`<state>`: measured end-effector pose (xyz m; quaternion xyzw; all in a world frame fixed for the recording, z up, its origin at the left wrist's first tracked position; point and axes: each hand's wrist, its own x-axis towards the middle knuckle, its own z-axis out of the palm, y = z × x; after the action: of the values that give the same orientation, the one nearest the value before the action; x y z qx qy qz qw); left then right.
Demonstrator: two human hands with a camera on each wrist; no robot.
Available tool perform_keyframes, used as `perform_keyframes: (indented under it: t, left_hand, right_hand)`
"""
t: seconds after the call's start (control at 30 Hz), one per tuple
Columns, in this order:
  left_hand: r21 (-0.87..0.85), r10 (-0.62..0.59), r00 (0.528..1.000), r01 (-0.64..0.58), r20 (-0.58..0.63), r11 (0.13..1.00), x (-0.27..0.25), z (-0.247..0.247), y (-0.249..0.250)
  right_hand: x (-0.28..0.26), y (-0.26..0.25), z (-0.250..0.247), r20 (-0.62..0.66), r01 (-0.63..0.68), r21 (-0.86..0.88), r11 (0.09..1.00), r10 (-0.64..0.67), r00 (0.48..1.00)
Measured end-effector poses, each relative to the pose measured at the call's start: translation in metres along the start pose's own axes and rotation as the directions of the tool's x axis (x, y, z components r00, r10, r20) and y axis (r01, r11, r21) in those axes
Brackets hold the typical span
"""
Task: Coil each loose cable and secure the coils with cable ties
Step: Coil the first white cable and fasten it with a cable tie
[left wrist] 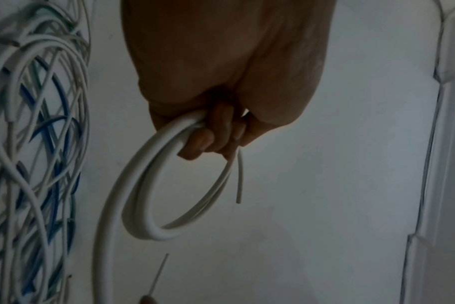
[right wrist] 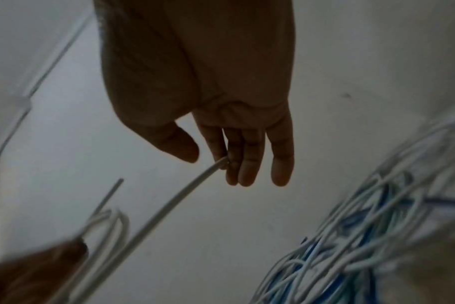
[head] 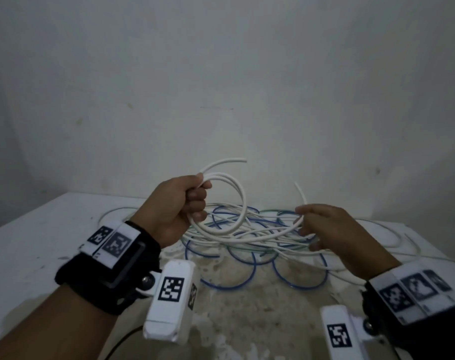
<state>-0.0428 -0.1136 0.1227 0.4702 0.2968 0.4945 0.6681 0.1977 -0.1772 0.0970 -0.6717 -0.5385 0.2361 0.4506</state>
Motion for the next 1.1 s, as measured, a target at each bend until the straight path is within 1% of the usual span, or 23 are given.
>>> perform_keyframes:
  t: [0.03, 0.07, 0.13, 0.2, 0.27, 0.33, 0.4, 0.47, 0.53, 0.63, 0.73, 0.83, 0.93, 1.0, 1.1]
  left_hand:
    - [0.023, -0.016, 1.000, 0.016, 0.002, 1.000, -0.001, 0.001, -0.002]
    - [0.041, -0.038, 0.999, 0.037, 0.007, 0.998, -0.002, 0.002, -0.004]
    - [0.091, -0.076, 0.997, 0.073, 0.024, 0.993, -0.004, 0.003, -0.010]
    - [0.153, -0.103, 0.994, 0.096, 0.039, 0.983, -0.005, 0.005, -0.016]
    - [0.194, -0.127, 0.990, 0.114, 0.054, 0.974, -0.006, 0.006, -0.021]
    - [0.222, -0.147, 0.987, 0.128, 0.067, 0.967, -0.007, 0.007, -0.025]
    - [0.259, -0.171, 0.982, 0.144, 0.086, 0.955, -0.008, 0.010, -0.028]
    - [0.292, -0.197, 0.974, 0.158, 0.112, 0.943, -0.010, 0.012, -0.031]
    - [0.299, -0.212, 0.969, 0.168, 0.123, 0.939, -0.010, 0.014, -0.032]
    - [0.311, -0.220, 0.968, 0.175, 0.117, 0.934, -0.010, 0.015, -0.033]
    - [0.351, -0.225, 0.969, 0.177, 0.100, 0.920, -0.008, 0.013, -0.033]
    - [0.406, -0.227, 0.970, 0.174, 0.087, 0.897, -0.006, 0.014, -0.034]
    - [0.421, -0.240, 0.965, 0.175, 0.105, 0.890, -0.007, 0.017, -0.035]
    - [0.418, -0.247, 0.960, 0.173, 0.130, 0.892, -0.008, 0.019, -0.036]
    - [0.361, -0.239, 0.953, 0.160, 0.186, 0.919, -0.009, 0.021, -0.034]
  right_hand:
    - [-0.001, -0.003, 0.001, -0.043, 0.002, 0.142, 0.990, 0.004, 0.999]
    - [0.000, -0.003, 0.002, -0.101, 0.046, 0.181, 0.982, -0.027, 0.994]
    - [0.001, -0.005, 0.006, -0.178, 0.135, 0.206, 0.969, -0.098, 0.979]
    - [0.003, -0.007, 0.010, -0.171, 0.183, 0.227, 0.957, -0.145, 0.974]
    - [0.004, -0.012, 0.011, -0.159, 0.251, 0.163, 0.954, -0.225, 0.961]
    - [0.006, -0.012, 0.011, -0.153, 0.328, 0.071, 0.942, -0.315, 0.937]
    - [0.006, -0.015, 0.012, -0.104, 0.400, -0.054, 0.915, -0.403, 0.909]
    - [0.006, -0.017, 0.014, -0.055, 0.455, -0.135, 0.880, -0.466, 0.883]
    - [0.007, -0.020, 0.014, -0.039, 0.469, -0.149, 0.871, -0.479, 0.877]
    - [0.006, -0.022, 0.011, 0.012, 0.456, -0.138, 0.879, -0.459, 0.889]
    - [0.003, -0.023, 0.008, 0.049, 0.441, -0.173, 0.881, -0.439, 0.897]
    - [-0.001, -0.026, 0.010, 0.074, 0.457, -0.194, 0.868, -0.452, 0.889]
    - [-0.001, -0.028, 0.016, 0.112, 0.457, -0.237, 0.857, -0.444, 0.889]
    - [-0.001, -0.027, 0.019, 0.176, 0.453, -0.212, 0.866, -0.422, 0.889]
    - [-0.004, -0.026, 0.023, 0.245, 0.456, -0.094, 0.885, -0.424, 0.872]
